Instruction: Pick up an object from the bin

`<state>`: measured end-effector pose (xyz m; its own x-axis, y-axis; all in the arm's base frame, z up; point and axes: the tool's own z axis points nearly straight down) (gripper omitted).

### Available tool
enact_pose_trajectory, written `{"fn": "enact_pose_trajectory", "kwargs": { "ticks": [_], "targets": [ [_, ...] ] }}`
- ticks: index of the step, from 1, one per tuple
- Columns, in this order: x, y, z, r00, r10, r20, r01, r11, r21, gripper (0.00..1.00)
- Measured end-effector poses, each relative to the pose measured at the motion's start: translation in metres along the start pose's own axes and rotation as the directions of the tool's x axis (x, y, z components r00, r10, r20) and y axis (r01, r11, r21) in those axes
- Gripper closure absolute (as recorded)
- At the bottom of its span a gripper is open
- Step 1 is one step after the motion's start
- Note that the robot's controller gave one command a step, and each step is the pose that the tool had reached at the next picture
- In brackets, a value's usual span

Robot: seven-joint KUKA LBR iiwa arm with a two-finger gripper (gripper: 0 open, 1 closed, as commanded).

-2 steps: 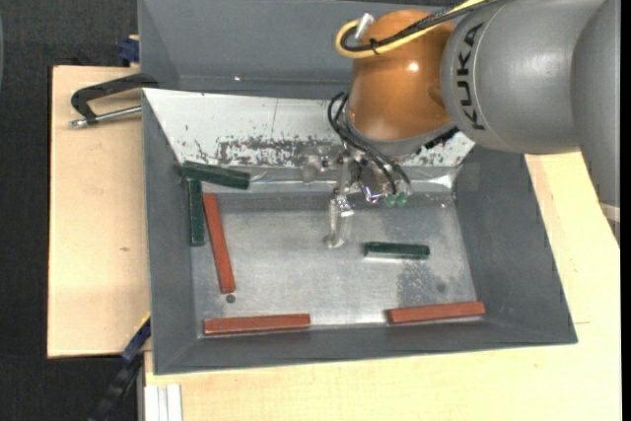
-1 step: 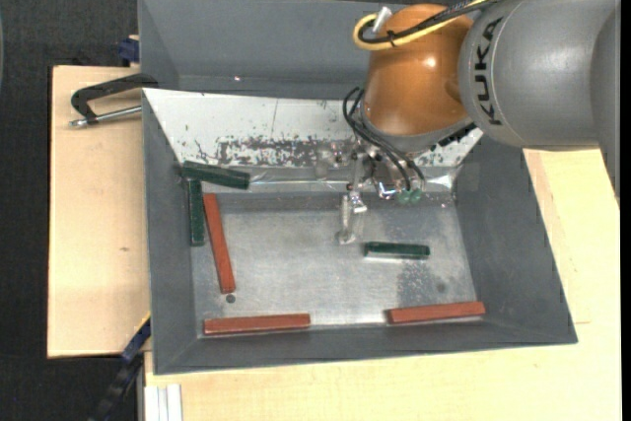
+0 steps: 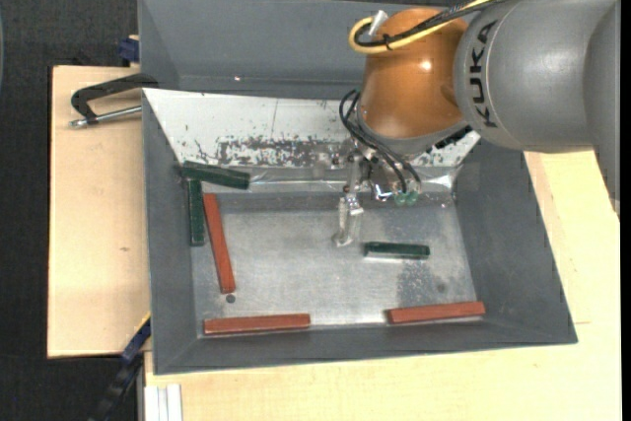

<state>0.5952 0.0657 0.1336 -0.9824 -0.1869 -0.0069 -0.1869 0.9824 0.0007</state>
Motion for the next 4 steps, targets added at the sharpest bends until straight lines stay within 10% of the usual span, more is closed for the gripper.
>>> {"fn": "enact_pose_trajectory", "kwargs": {
  "ticks": [2,4],
  "targets": [
    [-0.001,0.006,0.019,0.952,-0.308,-0.002,0.308,0.952,-0.004,0.0],
    [0.034,-0.035,0.05,0.992,-0.122,-0.012,0.122,0.992,-0.003,0.0]
  ]
}}
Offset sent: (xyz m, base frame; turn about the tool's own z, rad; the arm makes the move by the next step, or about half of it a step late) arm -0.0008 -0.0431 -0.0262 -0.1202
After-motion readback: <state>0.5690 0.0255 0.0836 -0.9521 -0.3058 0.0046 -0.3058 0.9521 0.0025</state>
